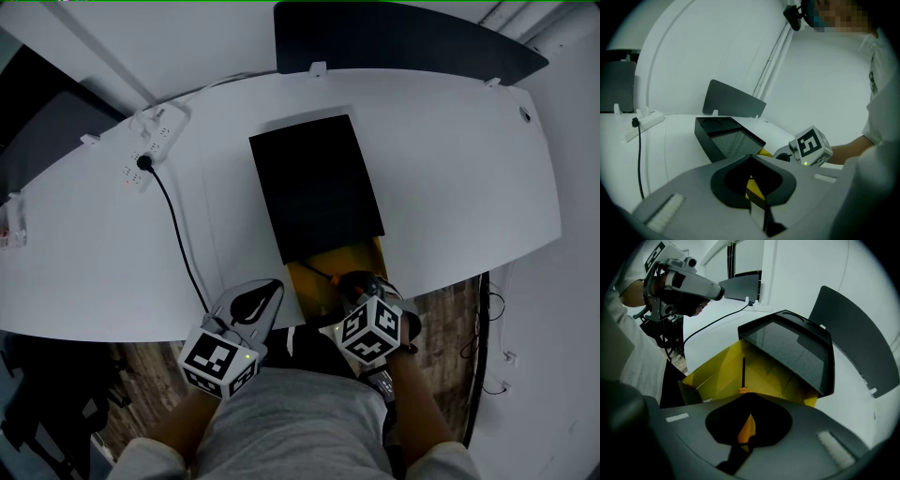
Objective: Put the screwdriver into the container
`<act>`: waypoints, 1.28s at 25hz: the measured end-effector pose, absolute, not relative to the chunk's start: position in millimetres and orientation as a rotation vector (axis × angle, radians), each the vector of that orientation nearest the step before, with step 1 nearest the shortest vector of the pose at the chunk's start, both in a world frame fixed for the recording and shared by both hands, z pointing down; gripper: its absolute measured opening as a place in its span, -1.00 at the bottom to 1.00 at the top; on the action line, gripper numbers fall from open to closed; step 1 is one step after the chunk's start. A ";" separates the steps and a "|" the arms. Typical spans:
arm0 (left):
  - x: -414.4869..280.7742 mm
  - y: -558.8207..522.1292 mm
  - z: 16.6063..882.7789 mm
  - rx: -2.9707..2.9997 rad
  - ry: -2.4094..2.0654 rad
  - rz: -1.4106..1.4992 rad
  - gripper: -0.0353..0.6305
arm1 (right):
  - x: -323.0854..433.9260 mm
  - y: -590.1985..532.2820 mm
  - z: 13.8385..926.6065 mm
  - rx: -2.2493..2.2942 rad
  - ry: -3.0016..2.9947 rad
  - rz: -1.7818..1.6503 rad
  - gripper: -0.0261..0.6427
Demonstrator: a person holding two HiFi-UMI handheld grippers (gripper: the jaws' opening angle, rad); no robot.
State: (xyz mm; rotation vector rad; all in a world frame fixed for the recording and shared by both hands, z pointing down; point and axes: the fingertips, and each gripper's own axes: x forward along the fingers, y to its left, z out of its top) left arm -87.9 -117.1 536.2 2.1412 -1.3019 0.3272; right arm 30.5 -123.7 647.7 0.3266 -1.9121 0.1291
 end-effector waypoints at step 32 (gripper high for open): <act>-62.2 -125.7 500.7 2.268 -1.299 0.336 -0.89 | 47.1 -153.0 551.2 0.761 -2.320 0.436 -0.88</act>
